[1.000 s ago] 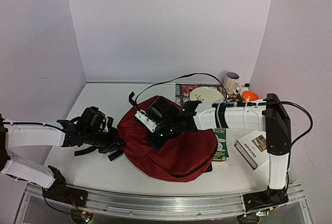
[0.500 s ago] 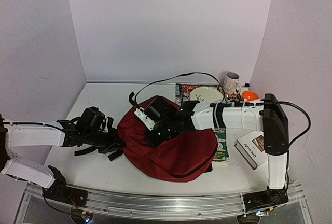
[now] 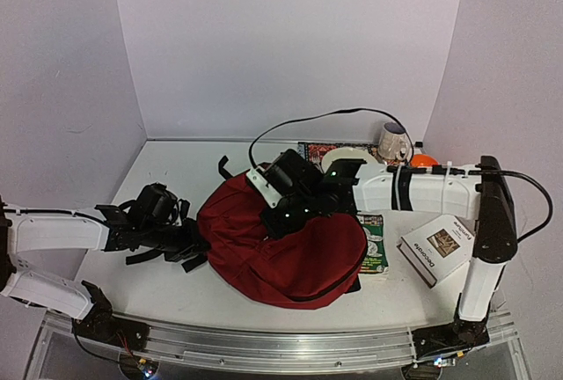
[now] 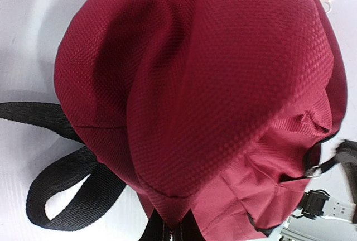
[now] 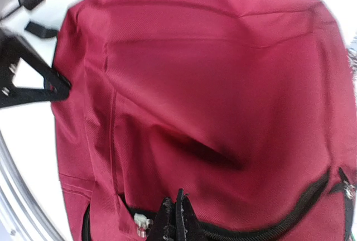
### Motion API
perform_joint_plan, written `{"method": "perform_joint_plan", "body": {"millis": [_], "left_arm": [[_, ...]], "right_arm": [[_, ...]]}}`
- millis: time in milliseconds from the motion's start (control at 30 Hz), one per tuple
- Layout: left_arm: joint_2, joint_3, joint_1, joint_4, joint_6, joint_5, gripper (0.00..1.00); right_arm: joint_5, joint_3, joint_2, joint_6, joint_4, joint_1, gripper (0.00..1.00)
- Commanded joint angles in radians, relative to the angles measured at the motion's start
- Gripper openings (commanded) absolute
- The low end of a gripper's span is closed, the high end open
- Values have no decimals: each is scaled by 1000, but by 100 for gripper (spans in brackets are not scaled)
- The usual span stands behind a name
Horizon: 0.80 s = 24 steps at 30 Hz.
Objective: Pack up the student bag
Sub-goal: Zip the lower front pocket of the student bag.
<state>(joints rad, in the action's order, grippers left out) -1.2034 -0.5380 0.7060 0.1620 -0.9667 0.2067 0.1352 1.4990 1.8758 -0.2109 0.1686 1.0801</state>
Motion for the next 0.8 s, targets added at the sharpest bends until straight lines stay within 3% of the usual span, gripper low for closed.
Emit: {"method": "perform_joint_plan", "body": {"millis": [0,533,767], "left_arm": [[1,23,-2,18,22,-80,0],[-13,138,-72,12,12,-155,0],[34,183,-135,12,-4,-155,0]], "right_arm": [[78,-19,-51,-75,37,-17,0],[340,-150,-125,-333,24,-143,0],[378,-148,-156,-343,-8,-212,0]]}}
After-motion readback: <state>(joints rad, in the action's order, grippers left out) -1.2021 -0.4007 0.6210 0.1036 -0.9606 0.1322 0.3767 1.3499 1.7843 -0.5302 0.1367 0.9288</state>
